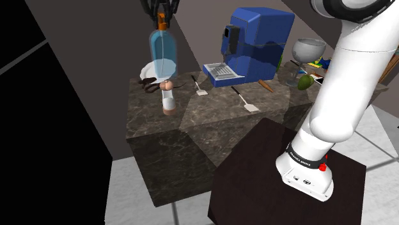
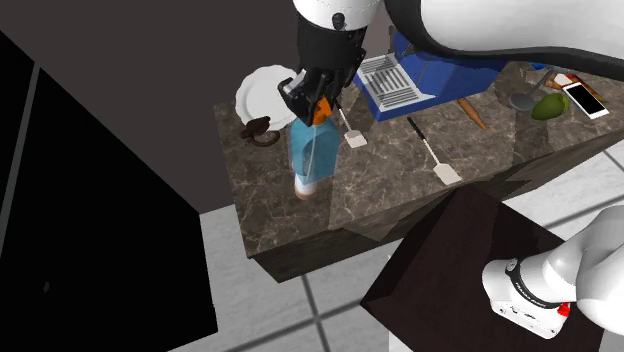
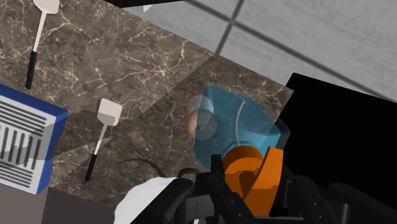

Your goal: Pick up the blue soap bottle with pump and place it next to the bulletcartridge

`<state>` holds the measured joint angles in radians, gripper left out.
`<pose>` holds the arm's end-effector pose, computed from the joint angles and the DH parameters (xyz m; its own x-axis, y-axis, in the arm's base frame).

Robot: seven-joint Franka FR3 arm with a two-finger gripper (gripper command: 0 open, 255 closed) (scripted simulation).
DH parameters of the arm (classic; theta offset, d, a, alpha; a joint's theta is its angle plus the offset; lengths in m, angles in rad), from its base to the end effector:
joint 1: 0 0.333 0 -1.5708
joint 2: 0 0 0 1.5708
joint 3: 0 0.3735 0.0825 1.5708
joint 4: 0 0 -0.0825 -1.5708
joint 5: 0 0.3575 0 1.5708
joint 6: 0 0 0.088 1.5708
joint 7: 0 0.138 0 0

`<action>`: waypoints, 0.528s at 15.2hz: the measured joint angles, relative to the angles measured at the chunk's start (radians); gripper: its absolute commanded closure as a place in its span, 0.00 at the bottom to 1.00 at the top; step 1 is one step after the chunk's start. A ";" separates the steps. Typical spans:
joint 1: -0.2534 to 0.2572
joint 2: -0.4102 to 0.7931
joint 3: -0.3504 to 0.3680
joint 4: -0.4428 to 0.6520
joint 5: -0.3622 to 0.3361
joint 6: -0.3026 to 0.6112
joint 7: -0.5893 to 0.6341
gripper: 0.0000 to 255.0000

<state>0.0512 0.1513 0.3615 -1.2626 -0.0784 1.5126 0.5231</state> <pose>0.5405 0.2005 0.7034 0.9863 -0.1266 0.1055 -0.1237 -0.9918 -0.0331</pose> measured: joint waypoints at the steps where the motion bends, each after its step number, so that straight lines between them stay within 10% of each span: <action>1: 0.005 0.015 0.002 0.034 -0.006 -0.020 0.003 1.00; 8: 0.037 0.100 0.009 0.254 -0.044 -0.160 0.013 1.00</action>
<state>0.0882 0.2512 0.3704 -1.0086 -0.1219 1.3526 0.5361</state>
